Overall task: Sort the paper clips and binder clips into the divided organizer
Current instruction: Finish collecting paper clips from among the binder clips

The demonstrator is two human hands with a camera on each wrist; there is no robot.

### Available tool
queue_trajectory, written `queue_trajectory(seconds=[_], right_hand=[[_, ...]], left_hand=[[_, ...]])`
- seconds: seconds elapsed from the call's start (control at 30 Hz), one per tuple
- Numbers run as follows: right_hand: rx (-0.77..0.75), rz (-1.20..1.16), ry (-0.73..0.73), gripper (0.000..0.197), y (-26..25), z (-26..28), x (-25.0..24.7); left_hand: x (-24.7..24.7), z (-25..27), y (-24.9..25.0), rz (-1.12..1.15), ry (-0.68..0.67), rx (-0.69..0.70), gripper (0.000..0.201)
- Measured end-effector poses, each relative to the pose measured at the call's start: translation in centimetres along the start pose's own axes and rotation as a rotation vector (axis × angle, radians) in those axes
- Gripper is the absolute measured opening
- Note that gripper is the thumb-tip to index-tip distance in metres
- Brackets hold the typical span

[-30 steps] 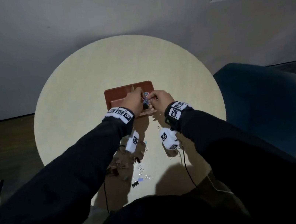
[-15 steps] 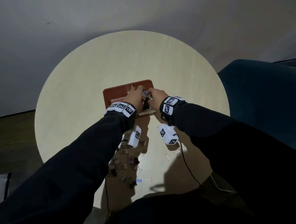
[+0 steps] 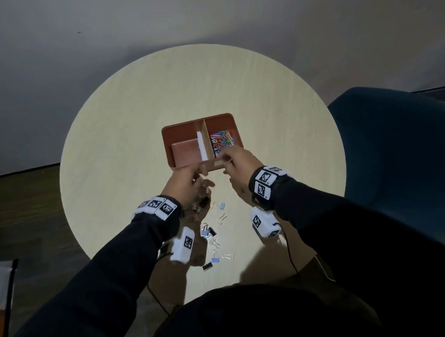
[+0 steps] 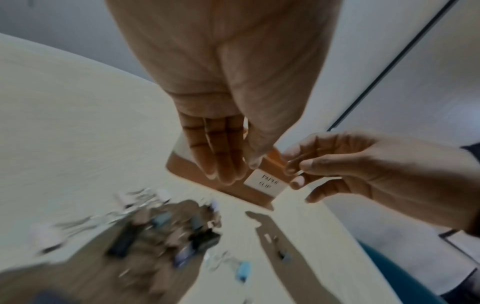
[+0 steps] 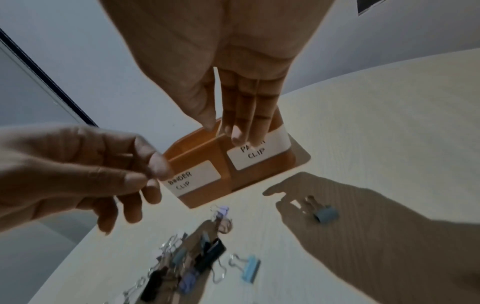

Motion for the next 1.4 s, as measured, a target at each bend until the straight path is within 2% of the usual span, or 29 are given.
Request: queue_trajectory(seconds=[0.13,0.2,0.3,0.4,0.47,0.53,0.7,0.83,1.07,1.23,1.4], right_hand=[[0.1,-0.054,-0.045,0.025,1.5,2.3,2.4],[0.148,-0.023,-0.055,0.026,2.6,3.6,2.9],[0.165,0.165,-0.132,0.027,4.4,5.9,3.2],[0.197,0.335,-0.253,0.021,6.2,7.8,3.9],[0.193,0.392,-0.327,0.02,7.1,8.8,4.9],[0.198,0.418,-0.34,0.024,7.5,9.6,5.9],[0.21,0.429,-0.32,0.034,7.6,10.7,7.4],[0.084,0.391,-0.279,0.037,6.0,11.7,9.0],[-0.108,0.423,-0.491,0.048,2.3,13.3,12.7],[-0.113,0.462,-0.542,0.027,1.5,13.4,14.0],[-0.085,0.432,-0.532,0.012,1.2,13.4,14.0]], left_hand=[[2.4,2.6,-4.6,-0.157,-0.053,-0.074,0.014],[3.3,3.9,-6.9,-0.235,-0.05,-0.116,0.023],[4.3,5.4,-9.3,-0.312,-0.059,-0.164,0.033],[5.8,6.1,-10.3,-0.377,-0.145,-0.149,0.046],[6.8,6.4,-10.3,-0.385,-0.185,-0.141,0.052],[7.7,6.8,-10.2,-0.389,-0.207,-0.138,0.053],[8.6,7.3,-9.9,-0.424,-0.158,-0.114,0.048],[8.8,7.8,-10.7,-0.384,-0.143,-0.13,0.034],[8.5,8.2,-12.2,-0.286,-0.171,-0.226,0.02],[8.2,8.5,-12.6,-0.222,-0.151,-0.215,0.007],[7.7,9.1,-13.5,-0.074,-0.093,-0.183,0.017]])
Point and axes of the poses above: each hand's wrist, its own z-axis away from the middle knuckle, its own x-axis out of the palm, y = z × x, the point moved 5 cm from there along -z, towards the middle knuckle, and after that the axes turned 2 degrees about -y, right-handed, at the moved point
